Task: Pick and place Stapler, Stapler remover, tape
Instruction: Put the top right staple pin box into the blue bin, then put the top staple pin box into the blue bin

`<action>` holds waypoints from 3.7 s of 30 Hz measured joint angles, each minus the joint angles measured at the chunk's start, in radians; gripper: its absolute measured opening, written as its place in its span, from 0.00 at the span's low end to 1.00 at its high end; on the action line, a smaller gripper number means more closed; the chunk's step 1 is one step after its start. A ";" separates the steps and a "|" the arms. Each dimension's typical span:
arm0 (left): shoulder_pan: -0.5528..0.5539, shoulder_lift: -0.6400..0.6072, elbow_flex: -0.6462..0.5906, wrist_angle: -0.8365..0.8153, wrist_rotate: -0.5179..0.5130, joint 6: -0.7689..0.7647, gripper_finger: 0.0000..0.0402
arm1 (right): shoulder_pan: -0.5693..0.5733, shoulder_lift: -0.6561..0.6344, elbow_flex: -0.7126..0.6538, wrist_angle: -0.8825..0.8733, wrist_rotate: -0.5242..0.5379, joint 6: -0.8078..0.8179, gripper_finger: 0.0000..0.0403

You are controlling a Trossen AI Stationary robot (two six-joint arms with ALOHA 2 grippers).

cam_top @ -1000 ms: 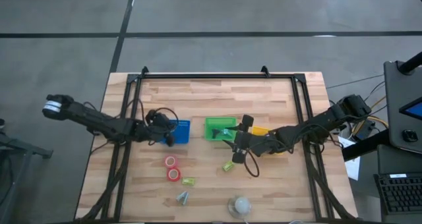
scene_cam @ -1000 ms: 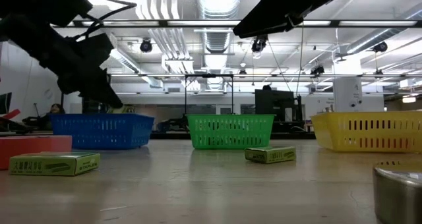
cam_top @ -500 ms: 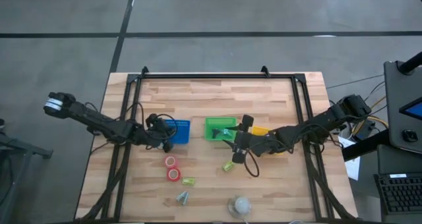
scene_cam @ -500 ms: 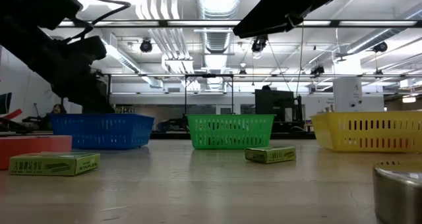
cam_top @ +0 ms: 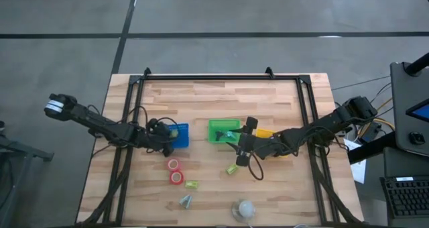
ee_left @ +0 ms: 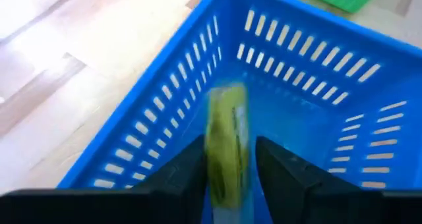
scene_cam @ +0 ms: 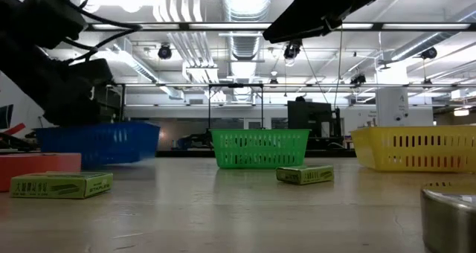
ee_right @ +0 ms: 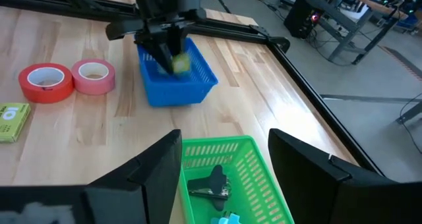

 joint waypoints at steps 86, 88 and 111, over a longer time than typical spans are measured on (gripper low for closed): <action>-0.067 1.115 0.974 0.251 0.187 0.221 0.55 | 0.112 -0.197 -0.021 -0.255 0.008 0.229 0.54; -0.067 1.115 0.974 0.248 0.182 0.248 0.50 | 0.112 -0.197 -0.022 -0.254 0.008 0.229 0.54; -0.075 0.964 0.968 -0.032 0.206 0.312 0.32 | 0.112 -0.197 -0.042 -0.254 0.008 0.247 0.54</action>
